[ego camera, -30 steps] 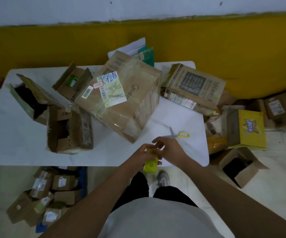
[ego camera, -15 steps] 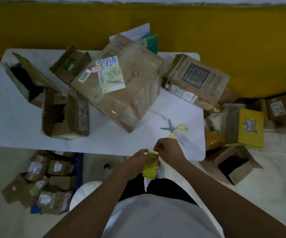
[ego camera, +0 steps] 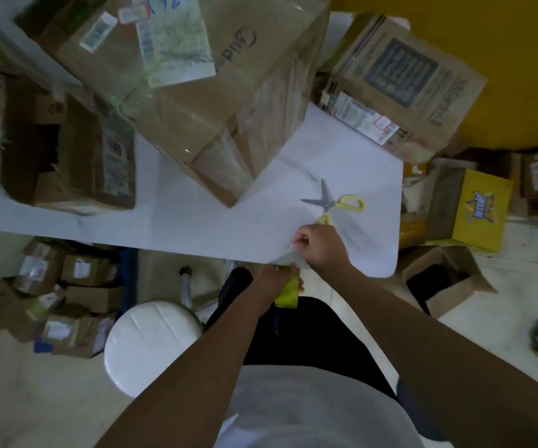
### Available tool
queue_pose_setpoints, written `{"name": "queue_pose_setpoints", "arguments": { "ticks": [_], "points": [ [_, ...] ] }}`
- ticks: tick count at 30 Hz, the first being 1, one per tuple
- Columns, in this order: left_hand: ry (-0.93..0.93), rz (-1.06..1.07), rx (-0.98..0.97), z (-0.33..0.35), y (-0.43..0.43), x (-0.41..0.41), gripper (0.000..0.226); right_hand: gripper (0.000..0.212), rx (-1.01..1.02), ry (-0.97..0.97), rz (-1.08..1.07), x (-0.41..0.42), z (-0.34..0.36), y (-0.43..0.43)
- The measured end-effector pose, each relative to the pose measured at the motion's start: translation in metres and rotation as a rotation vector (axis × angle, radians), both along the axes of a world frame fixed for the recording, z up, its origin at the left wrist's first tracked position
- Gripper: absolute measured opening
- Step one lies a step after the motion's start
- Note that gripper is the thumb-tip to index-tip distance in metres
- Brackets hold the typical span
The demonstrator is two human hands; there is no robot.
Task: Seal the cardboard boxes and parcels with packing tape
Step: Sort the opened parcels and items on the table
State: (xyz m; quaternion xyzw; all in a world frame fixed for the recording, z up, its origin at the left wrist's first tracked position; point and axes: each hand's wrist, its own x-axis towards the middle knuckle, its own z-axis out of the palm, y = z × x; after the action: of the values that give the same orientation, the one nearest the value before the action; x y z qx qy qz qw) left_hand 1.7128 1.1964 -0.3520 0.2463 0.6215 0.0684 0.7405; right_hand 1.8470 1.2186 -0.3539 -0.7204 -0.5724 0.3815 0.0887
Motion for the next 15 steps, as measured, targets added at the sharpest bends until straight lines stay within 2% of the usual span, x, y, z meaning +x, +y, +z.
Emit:
{"name": "queue_pose_setpoints", "arguments": {
  "ticks": [2, 5, 7, 9, 10, 12, 15],
  "points": [
    [0.019, 0.033, -0.008, 0.001, 0.000, 0.001, 0.014, 0.005, 0.011, -0.070, 0.111, -0.002, 0.001, 0.001],
    [0.072, 0.087, -0.019, 0.001, 0.004, 0.008, 0.025, 0.017, -0.011, -0.234, 0.271, -0.005, 0.007, 0.001],
    [0.109, 0.121, -0.081, 0.004, 0.007, 0.010, 0.025, 0.037, -0.018, -0.330, 0.278, -0.004, 0.010, 0.005],
    [0.070, 0.201, -0.135, 0.001, 0.007, 0.010, 0.016, 0.064, -0.043, -0.395, 0.198, 0.002, 0.012, 0.013],
    [0.083, 0.211, -0.136, 0.000, 0.007, 0.008, 0.012, 0.069, -0.052, -0.423, 0.191, 0.007, 0.012, 0.018],
    [0.205, 0.156, -0.049, -0.006, 0.004, 0.006, 0.017, 0.060, -0.040, -0.483, 0.264, 0.015, 0.016, 0.026],
    [0.343, 0.120, 0.042, -0.004, 0.005, 0.002, 0.059, 0.051, 0.011, -0.482, 0.399, 0.019, 0.021, 0.026]
  ]
}}
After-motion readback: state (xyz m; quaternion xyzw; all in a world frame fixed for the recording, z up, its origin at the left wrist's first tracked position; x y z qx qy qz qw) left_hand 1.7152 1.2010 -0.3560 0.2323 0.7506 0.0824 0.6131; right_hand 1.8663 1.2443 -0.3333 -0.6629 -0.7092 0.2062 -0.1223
